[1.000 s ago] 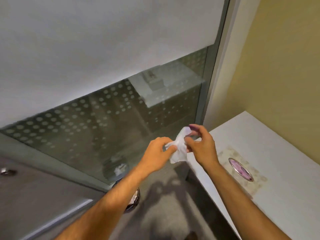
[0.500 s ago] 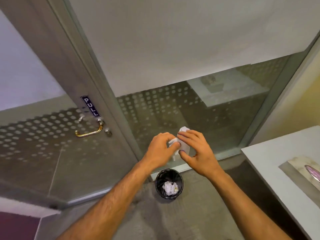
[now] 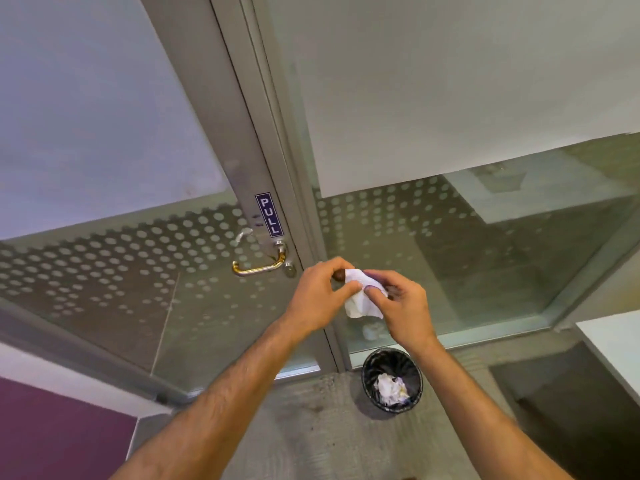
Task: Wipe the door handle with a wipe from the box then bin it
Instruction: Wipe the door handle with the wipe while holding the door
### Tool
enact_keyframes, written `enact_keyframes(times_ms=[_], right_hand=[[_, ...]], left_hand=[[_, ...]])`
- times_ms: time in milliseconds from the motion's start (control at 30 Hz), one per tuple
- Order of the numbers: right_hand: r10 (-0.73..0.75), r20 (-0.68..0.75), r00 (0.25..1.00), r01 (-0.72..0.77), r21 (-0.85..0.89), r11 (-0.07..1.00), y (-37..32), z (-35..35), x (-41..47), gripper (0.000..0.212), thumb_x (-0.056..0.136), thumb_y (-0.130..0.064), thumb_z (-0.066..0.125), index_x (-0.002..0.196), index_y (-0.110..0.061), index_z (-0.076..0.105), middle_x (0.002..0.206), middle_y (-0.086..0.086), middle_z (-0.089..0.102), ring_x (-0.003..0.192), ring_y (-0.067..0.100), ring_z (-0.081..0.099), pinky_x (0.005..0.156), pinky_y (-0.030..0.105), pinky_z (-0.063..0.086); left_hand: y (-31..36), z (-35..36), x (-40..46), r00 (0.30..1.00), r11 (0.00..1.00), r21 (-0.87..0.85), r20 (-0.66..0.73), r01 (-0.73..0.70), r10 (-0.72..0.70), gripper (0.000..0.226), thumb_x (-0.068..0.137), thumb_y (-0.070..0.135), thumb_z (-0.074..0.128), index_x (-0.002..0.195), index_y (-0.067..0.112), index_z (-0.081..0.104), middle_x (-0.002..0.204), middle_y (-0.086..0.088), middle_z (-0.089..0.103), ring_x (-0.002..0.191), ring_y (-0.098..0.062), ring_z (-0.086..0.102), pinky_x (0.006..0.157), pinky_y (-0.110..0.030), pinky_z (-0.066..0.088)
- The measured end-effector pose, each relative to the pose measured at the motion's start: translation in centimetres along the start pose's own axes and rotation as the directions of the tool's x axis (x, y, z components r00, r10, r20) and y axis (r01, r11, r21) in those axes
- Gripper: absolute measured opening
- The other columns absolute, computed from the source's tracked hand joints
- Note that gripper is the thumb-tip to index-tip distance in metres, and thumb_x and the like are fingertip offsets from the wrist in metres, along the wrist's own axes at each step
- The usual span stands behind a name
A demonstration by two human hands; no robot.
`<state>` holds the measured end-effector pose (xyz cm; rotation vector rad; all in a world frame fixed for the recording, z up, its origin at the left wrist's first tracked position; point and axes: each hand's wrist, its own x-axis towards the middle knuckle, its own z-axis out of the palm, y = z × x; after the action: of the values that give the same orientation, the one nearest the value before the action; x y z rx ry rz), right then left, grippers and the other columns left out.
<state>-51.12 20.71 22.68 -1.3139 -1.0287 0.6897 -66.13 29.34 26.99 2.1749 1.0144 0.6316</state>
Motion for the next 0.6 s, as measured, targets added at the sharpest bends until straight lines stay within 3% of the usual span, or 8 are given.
enact_keyframes(times_ms=[100,167,233,267,367,467,533,600], right_hand=[[0.105,-0.016,0.994,-0.099,0.217,0.971,-0.1,3.4,3.0,0.034,0.085,0.003,0.07,0.112,-0.017,0.07,0.094,0.008,0.076,0.083,0.019,0.072,0.073,0.031,0.06],[0.148,-0.03,0.989,-0.134,0.277,0.952,-0.2,5.8,4.8,0.031,0.083,0.006,0.07,0.105,-0.016,0.072,0.092,0.004,0.077,0.081,0.017,0.072,0.069,0.029,0.058],[0.18,-0.053,0.982,-0.158,0.289,0.944,0.0,8.2,5.9,0.031,0.082,0.007,0.07,0.094,-0.02,0.075,0.087,-0.003,0.078,0.078,0.011,0.071,0.067,0.023,0.056],[0.193,-0.075,0.978,-0.165,0.279,0.946,0.2,9.4,6.4,0.031,0.082,0.007,0.07,0.091,-0.023,0.075,0.085,-0.006,0.078,0.077,0.01,0.071,0.067,0.022,0.056],[0.224,-0.166,0.96,-0.18,0.245,0.953,0.8,12.7,8.0,0.034,0.081,0.002,0.071,0.084,-0.031,0.074,0.082,-0.012,0.077,0.078,0.01,0.07,0.07,0.027,0.058],[0.224,-0.27,0.936,-0.167,0.22,0.961,1.3,16.2,9.5,0.036,0.08,0.001,0.069,0.083,-0.035,0.072,0.086,-0.009,0.076,0.082,0.014,0.071,0.074,0.034,0.059],[0.211,-0.339,0.917,-0.151,0.195,0.969,1.8,18.7,10.3,0.036,0.079,-0.001,0.068,0.085,-0.036,0.071,0.088,-0.008,0.076,0.083,0.014,0.071,0.073,0.032,0.059],[0.192,-0.421,0.886,-0.132,0.167,0.977,2.6,21.2,11.4,0.033,0.079,-0.003,0.068,0.085,-0.035,0.072,0.086,-0.012,0.075,0.08,0.01,0.071,0.071,0.029,0.058]], left_hand=[[-1.7,-3.9,2.0,1.0,0.994,0.102,0.01,-0.03,0.029,0.017,0.088,0.03,0.07,0.103,0.025,0.074,0.086,0.019,0.068,0.081,0.006,0.06,0.075,-0.014,0.046],[-2.7,-6.6,3.3,0.998,0.974,0.218,0.017,-0.062,0.06,0.017,0.092,0.03,0.069,0.108,0.025,0.072,0.095,0.018,0.071,0.081,0.006,0.06,0.076,-0.021,0.05],[-3.7,-9.1,4.2,0.995,0.91,0.403,0.05,-0.095,0.082,0.023,0.096,0.035,0.064,0.117,0.028,0.068,0.111,0.015,0.072,0.09,-0.002,0.061,0.081,-0.031,0.054],[-4.4,-10.4,4.7,0.992,0.86,0.495,0.073,-0.126,0.103,0.029,0.097,0.037,0.062,0.124,0.029,0.066,0.121,0.012,0.071,0.103,-0.01,0.064,0.089,-0.035,0.055],[-6.3,-15.0,6.8,0.96,0.664,0.695,0.176,-0.277,0.216,0.049,0.099,0.038,0.059,0.144,0.02,0.06,0.15,-0.002,0.061,0.144,-0.026,0.052,0.119,-0.037,0.036],[-8.6,-19.4,9.4,0.909,0.418,0.81,0.331,-0.411,0.252,0.062,0.103,0.041,0.053,0.16,0.016,0.044,0.168,-0.005,0.039,0.16,-0.024,0.026,0.128,-0.038,0.01],[-10.4,-21.4,11.0,0.864,0.27,0.832,0.407,-0.485,0.297,0.065,0.104,0.042,0.053,0.161,0.013,0.042,0.17,-0.007,0.034,0.161,-0.025,0.023,0.129,-0.041,0.01],[-11.9,-22.9,12.5,0.781,0.086,0.821,0.498,-0.565,0.376,0.067,0.1,0.04,0.061,0.159,0.01,0.046,0.169,-0.01,0.036,0.158,-0.028,0.029,0.128,-0.046,0.021]])
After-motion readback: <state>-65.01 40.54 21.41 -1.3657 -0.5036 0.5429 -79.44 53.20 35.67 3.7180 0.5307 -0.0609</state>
